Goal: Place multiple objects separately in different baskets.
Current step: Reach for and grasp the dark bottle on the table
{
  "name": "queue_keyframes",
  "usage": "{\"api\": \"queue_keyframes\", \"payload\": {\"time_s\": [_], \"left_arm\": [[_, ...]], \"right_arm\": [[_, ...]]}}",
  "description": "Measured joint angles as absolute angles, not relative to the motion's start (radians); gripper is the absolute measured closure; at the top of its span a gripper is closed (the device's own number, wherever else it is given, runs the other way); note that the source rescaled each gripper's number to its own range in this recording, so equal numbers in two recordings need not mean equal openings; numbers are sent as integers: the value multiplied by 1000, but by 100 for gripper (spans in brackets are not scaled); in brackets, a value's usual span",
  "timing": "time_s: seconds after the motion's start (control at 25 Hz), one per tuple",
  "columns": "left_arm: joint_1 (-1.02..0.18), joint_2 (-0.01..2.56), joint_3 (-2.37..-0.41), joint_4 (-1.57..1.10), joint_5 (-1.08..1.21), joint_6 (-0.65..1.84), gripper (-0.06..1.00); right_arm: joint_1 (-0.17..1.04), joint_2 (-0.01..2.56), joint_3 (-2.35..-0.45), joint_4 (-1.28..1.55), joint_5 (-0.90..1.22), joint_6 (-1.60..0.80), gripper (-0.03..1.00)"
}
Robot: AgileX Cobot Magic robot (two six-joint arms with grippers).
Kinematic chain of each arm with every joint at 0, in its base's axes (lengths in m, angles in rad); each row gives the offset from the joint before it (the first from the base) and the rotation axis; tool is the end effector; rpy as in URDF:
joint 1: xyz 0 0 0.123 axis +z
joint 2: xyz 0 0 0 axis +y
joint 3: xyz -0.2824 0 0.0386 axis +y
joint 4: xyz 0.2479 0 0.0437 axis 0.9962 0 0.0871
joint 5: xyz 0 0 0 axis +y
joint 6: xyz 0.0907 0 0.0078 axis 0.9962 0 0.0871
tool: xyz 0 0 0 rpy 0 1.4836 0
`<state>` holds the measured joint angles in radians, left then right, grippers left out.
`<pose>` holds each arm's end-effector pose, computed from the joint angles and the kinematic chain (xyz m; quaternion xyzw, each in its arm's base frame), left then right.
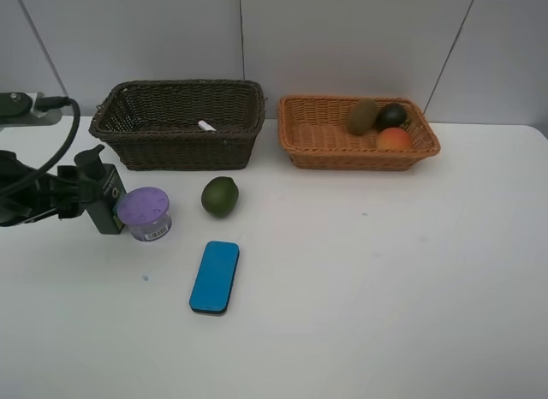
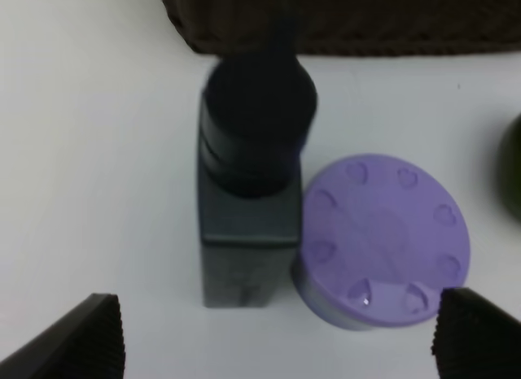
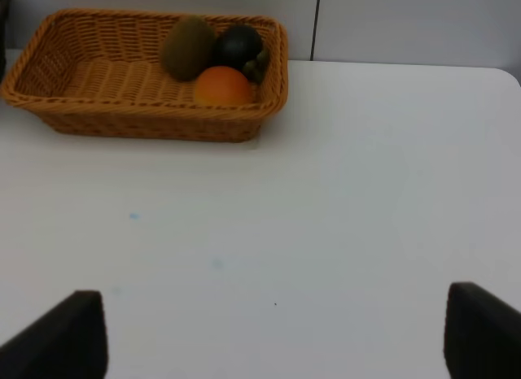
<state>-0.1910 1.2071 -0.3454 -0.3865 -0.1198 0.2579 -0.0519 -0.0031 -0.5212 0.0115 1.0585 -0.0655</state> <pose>0.1989 -0.0343 0.1849 0.0193 0.8985 -0.0492 0.4359 -0.0077 0.0013 0.2832 -0.0060 0.8462 -0.0255 0.5322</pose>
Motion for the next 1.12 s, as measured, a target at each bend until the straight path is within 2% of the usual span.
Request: {"api": "queue_keyframes", "payload": {"time_s": [0.2, 0.64, 0.84, 1.12], "left_arm": [[-173, 1236, -426, -315, -98, 258, -1], [-173, 1467, -652, -278, 48, 258, 4], [-165, 1497, -678, -264, 96, 225, 4], [-90, 1498, -678, -235, 183, 207, 4]], "right_arm": [[-52, -3, -521, 11, 1059, -65, -3], [-52, -3, -521, 11, 1059, -65, -3], [-52, -3, -521, 11, 1059, -65, -3], [-52, -3, -521, 11, 1059, -65, -3]]}}
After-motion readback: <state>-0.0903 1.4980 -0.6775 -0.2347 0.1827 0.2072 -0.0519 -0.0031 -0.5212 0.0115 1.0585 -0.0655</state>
